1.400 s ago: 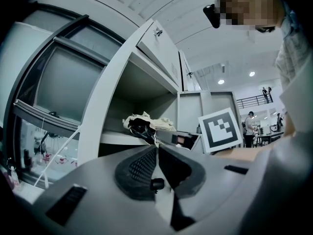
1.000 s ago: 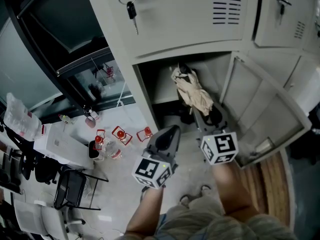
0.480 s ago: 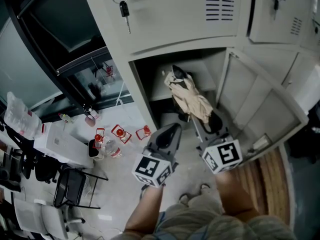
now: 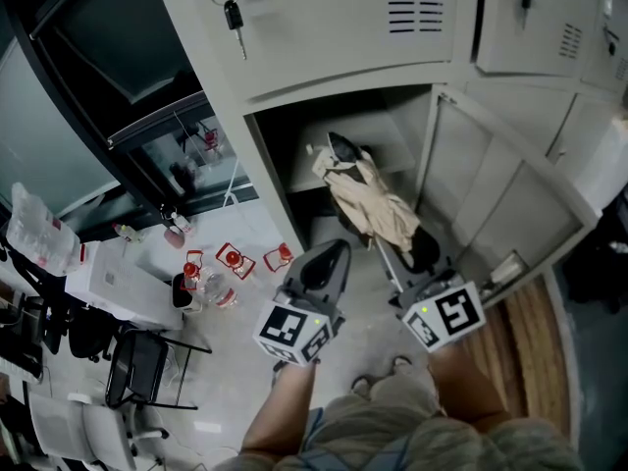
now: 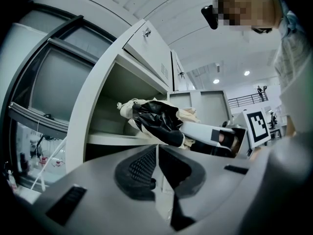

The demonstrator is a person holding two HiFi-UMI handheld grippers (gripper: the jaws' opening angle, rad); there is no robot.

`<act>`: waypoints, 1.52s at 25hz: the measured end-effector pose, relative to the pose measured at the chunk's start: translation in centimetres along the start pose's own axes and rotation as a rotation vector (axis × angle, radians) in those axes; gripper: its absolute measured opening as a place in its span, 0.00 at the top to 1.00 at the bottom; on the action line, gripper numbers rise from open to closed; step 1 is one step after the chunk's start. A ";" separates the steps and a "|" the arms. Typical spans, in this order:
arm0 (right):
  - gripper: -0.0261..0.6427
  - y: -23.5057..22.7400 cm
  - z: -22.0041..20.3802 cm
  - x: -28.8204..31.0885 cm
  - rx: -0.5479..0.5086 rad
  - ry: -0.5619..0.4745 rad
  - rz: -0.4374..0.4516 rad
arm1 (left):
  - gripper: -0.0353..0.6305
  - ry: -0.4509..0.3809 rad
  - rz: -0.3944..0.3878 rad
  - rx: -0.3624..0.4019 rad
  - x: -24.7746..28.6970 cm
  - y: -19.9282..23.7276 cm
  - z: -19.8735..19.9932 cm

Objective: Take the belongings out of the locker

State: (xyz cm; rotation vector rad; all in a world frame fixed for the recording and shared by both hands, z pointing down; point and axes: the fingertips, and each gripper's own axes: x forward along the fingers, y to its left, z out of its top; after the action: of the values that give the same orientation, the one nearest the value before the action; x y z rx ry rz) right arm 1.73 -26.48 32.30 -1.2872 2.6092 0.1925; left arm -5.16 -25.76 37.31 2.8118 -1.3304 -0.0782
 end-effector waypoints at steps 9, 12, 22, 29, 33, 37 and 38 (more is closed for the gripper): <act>0.69 1.2 -0.2 -1.6 0.019 0.007 0.026 | 0.94 -0.015 -0.020 -0.020 -0.1 -0.5 0.1; 0.69 1.4 -0.3 -2.1 0.024 0.013 0.026 | 0.94 -0.017 -0.030 -0.030 -0.2 -0.8 0.0; 0.69 1.3 -0.4 -3.2 0.045 0.018 0.033 | 0.94 -0.032 -0.040 -0.037 0.0 -1.0 0.2; 0.69 1.0 -0.5 -3.4 0.041 0.015 0.033 | 0.94 -0.032 -0.043 -0.037 0.2 -1.4 0.2; 0.69 1.3 -0.6 -3.7 0.025 0.024 0.045 | 0.94 -0.036 -0.047 -0.035 0.2 -1.7 0.4; 0.69 1.4 -0.4 -3.8 0.013 0.026 0.050 | 0.94 -0.037 -0.048 -0.026 0.2 -1.8 0.5; 0.69 1.4 -0.4 -3.8 0.011 0.026 0.050 | 0.94 -0.036 -0.047 -0.026 0.2 -1.8 0.5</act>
State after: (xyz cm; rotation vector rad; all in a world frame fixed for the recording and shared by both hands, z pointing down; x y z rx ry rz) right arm 2.79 -22.82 33.65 -1.2292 2.6624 0.1702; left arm -3.65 -24.76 36.75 2.8333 -1.2603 -0.1479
